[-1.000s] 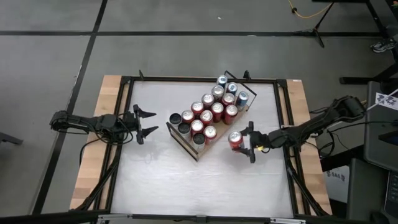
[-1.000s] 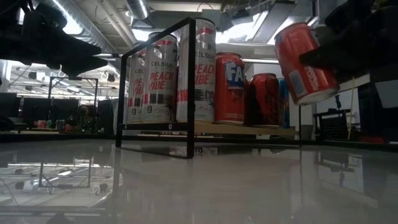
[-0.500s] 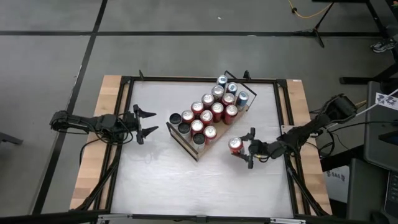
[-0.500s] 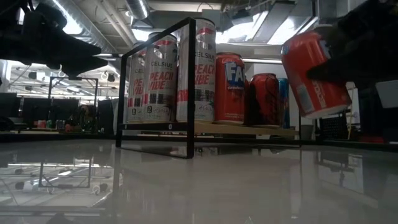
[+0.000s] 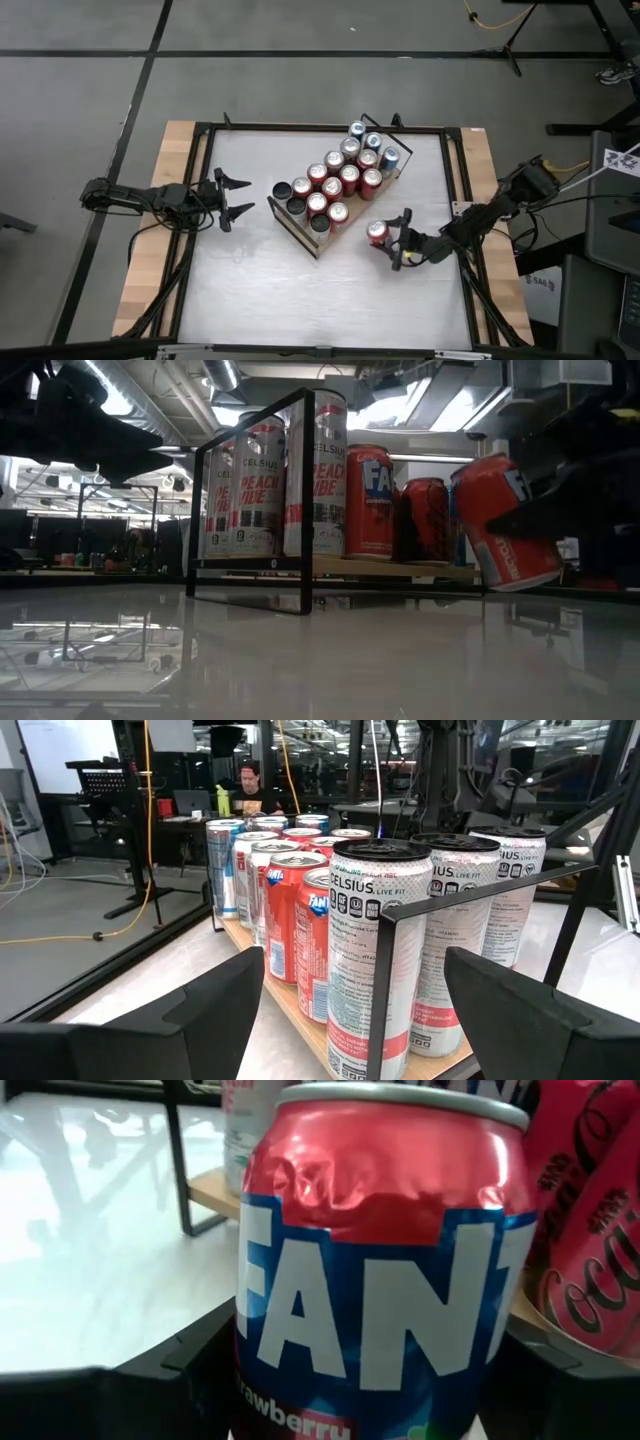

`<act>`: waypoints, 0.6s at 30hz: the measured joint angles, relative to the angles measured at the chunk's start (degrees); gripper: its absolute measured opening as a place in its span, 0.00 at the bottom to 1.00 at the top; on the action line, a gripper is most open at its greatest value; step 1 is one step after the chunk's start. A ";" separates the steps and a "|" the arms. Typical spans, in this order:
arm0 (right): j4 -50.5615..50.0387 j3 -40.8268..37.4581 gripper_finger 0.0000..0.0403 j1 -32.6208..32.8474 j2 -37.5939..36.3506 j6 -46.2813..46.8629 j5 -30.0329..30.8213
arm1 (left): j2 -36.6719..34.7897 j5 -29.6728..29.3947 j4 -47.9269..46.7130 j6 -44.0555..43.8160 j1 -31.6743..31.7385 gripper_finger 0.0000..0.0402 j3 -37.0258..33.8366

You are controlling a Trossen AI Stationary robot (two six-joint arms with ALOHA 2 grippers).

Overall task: Place canned beverage on shelf
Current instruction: Put the orange soda can on the shelf aligned with the other orange soda can

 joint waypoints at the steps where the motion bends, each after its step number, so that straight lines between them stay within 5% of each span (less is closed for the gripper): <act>1: 0.27 0.00 0.72 -0.07 0.56 0.00 0.59 | 0.00 0.00 0.00 0.00 0.02 0.76 0.00; 18: 16.27 0.24 0.72 -0.13 13.36 -0.12 2.01 | 0.00 0.00 0.00 0.00 0.00 0.76 0.00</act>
